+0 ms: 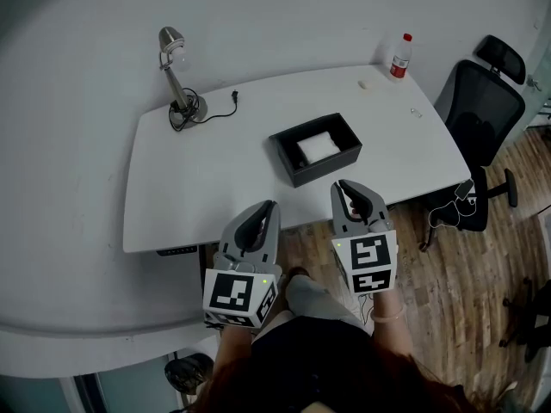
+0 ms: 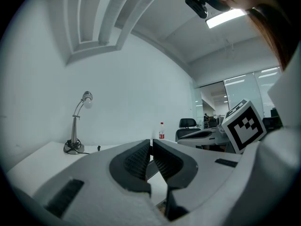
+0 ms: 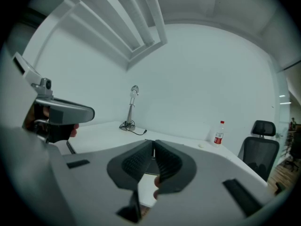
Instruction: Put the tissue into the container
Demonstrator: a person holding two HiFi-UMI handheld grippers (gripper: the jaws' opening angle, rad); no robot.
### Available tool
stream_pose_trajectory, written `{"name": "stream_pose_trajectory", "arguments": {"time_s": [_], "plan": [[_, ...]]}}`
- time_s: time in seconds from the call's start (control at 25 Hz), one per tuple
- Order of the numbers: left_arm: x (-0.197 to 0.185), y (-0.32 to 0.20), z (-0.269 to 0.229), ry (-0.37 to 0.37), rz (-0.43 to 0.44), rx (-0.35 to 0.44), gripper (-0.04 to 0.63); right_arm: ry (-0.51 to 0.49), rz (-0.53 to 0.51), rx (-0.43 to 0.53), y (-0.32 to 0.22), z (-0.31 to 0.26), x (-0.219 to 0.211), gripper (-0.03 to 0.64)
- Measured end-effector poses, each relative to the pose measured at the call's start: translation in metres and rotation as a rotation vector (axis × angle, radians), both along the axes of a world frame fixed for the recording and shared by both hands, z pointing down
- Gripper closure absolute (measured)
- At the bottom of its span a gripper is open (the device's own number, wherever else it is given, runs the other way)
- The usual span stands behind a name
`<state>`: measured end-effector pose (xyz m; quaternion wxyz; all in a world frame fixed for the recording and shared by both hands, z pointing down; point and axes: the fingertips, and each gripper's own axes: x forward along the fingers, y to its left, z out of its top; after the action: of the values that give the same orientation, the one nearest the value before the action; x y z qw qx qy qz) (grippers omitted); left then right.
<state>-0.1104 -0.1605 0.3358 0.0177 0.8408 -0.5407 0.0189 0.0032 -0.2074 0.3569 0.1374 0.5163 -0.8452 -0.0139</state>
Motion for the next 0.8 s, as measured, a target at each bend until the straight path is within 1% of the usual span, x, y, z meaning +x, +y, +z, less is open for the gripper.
{"name": "stream_pose_trajectory", "arguments": {"time_s": [0.2, 0.36, 0.6, 0.72, 0.8], "plan": [[0.004, 0.025, -0.004, 0.006, -0.002, 0.017, 0.558, -0.035, -0.001, 0.02, 0.026, -0.01, 0.005, 0.589], [0.006, 0.046, -0.006, 0.015, -0.001, 0.027, 0.558, -0.045, -0.002, 0.047, 0.049, -0.02, 0.008, 0.595], [0.008, 0.074, -0.004, 0.058, -0.003, 0.031, 0.558, -0.071, 0.0, 0.075, 0.081, -0.032, 0.011, 0.597], [0.007, 0.083, -0.005, 0.051, -0.005, 0.032, 0.558, -0.091, 0.0, 0.089, 0.094, -0.037, 0.011, 0.597], [0.007, 0.087, -0.001, 0.072, -0.005, 0.026, 0.558, -0.113, 0.0, 0.088, 0.102, -0.04, 0.012, 0.597]]}}
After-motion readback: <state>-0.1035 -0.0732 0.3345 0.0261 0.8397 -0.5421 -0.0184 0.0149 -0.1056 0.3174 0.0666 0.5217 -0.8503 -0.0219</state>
